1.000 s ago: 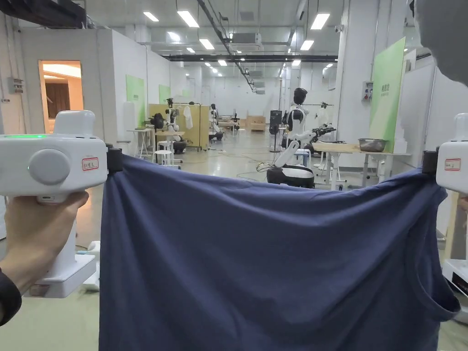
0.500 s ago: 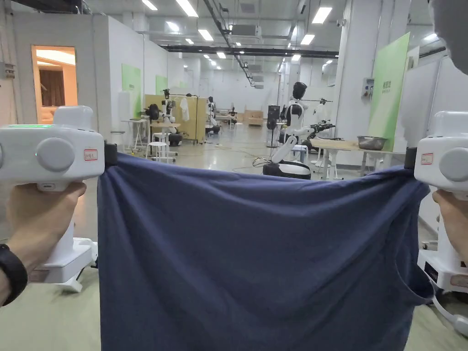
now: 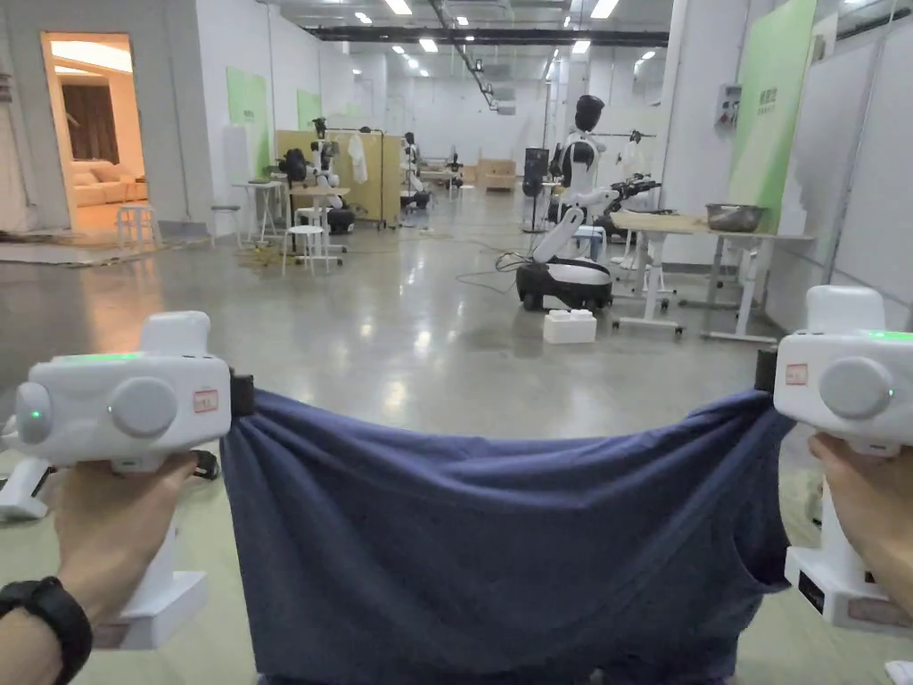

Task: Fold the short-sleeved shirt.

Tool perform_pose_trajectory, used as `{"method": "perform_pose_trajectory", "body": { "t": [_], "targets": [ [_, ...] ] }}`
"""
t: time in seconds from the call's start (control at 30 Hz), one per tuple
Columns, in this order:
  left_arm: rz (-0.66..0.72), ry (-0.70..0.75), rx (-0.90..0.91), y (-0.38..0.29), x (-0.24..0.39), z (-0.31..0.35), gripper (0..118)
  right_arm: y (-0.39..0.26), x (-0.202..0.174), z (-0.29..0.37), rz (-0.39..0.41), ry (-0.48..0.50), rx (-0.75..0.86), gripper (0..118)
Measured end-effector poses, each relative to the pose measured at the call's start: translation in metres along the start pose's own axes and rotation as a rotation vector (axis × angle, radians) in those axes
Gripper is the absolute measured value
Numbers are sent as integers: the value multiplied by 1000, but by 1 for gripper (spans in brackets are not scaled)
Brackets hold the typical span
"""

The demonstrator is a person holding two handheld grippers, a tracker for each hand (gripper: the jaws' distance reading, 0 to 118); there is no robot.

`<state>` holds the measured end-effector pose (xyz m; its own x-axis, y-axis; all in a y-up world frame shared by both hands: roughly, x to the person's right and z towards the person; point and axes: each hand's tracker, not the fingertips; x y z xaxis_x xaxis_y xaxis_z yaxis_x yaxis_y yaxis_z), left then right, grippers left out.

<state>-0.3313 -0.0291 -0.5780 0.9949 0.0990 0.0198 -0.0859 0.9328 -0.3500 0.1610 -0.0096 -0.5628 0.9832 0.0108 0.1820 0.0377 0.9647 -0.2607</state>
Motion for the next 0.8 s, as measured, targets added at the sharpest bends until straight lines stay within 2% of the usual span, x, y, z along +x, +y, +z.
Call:
{"method": "perform_pose_trajectory", "body": {
  "t": [0.13, 0.27, 0.33, 0.37, 0.47, 0.5, 0.57, 0.67, 0.7, 0.8],
  "targets": [
    [33, -29, -51, -63, -10, 17, 9, -67, 13, 16, -12, 32, -64, 10],
    [53, -80, -60, -122, -28, 77, 9, -131, 41, 79, -47, 65, -112, 10],
    [19, -110, -72, -162, -34, 120, 9, -169, 57, 125, -84, 91, -141, 10],
    [0, -114, -97, -180, -36, 137, 9, -185, 62, 143, -102, 80, -157, 10],
    [73, -130, -143, -235, -52, 194, 9, -238, 79, 208, -135, 71, -197, 10],
    [99, -93, -163, -254, -58, 211, 9, -254, 86, 227, -140, 76, -245, 10],
    [152, -130, -198, -284, -66, 242, 9, -286, 95, 259, -183, 50, -282, 10],
    [139, -104, -239, -322, -77, 268, 9, -329, 108, 295, -226, 47, -361, 10],
    [177, -126, -268, -332, -82, 275, 9, -340, 109, 303, -222, 48, -379, 10],
    [149, -127, -311, -358, -82, 289, 9, -366, 113, 318, -216, 22, -430, 10]
  ]
}}
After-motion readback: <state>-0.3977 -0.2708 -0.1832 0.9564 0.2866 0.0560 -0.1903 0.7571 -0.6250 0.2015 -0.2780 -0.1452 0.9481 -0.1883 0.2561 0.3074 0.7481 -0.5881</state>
